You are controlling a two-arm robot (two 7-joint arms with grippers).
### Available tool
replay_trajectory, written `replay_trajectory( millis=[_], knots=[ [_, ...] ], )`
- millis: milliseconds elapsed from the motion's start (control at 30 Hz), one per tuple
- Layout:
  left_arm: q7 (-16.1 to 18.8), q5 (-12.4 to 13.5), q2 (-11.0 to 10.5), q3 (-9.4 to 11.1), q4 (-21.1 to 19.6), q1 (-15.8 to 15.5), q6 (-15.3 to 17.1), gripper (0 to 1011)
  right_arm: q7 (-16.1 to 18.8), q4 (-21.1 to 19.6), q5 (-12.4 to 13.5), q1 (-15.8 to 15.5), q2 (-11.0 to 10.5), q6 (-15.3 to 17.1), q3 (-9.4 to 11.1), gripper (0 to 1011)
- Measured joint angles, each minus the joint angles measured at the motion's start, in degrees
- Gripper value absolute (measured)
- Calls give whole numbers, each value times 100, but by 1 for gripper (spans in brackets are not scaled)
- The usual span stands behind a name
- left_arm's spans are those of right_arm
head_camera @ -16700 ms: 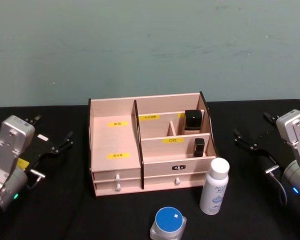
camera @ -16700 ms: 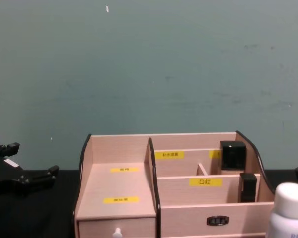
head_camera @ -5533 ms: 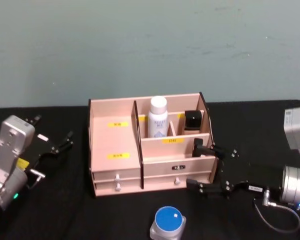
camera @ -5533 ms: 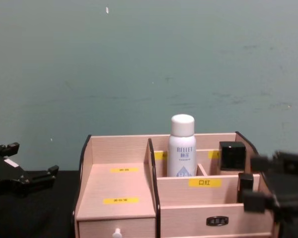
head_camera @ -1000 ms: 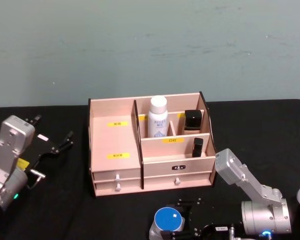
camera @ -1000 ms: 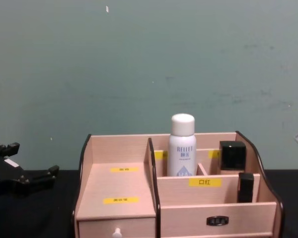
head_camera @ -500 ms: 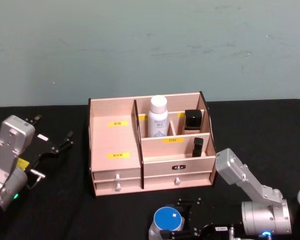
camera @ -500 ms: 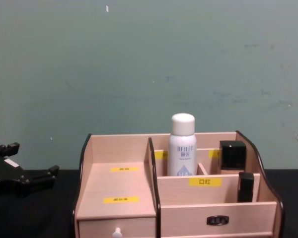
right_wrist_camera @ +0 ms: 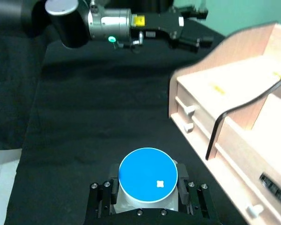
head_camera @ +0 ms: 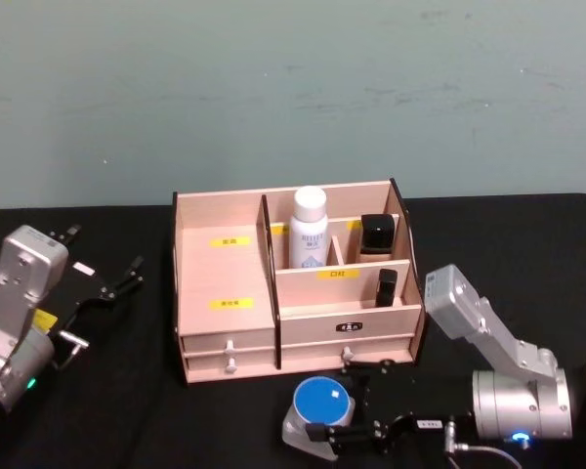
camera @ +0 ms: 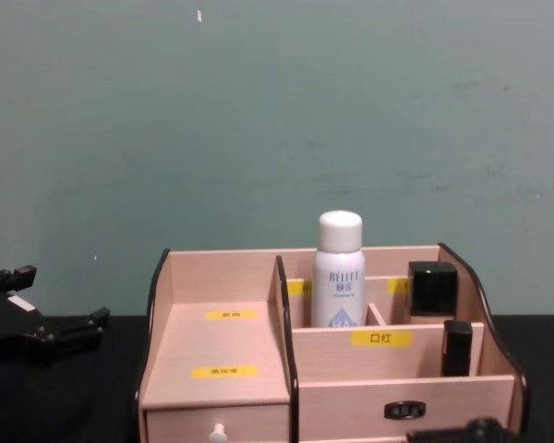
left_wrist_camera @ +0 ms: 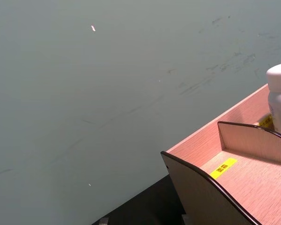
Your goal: Pick up the facial cleanser and watermelon frost from the table and place them into the tiered storage box.
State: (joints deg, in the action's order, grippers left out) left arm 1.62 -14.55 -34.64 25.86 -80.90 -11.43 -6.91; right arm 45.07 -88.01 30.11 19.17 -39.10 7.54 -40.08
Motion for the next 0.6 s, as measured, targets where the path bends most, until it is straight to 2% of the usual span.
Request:
replay_trajectory(
  millis=[367,600],
  knots=[
    [0,0,0,0,0,0,0,1010,-140,-417,-78,129,-2,-30,91,738],
    [0,0,0,0,0,0,0,1010,-429,-538,-185,120,60,-131,209,738]
  ],
)
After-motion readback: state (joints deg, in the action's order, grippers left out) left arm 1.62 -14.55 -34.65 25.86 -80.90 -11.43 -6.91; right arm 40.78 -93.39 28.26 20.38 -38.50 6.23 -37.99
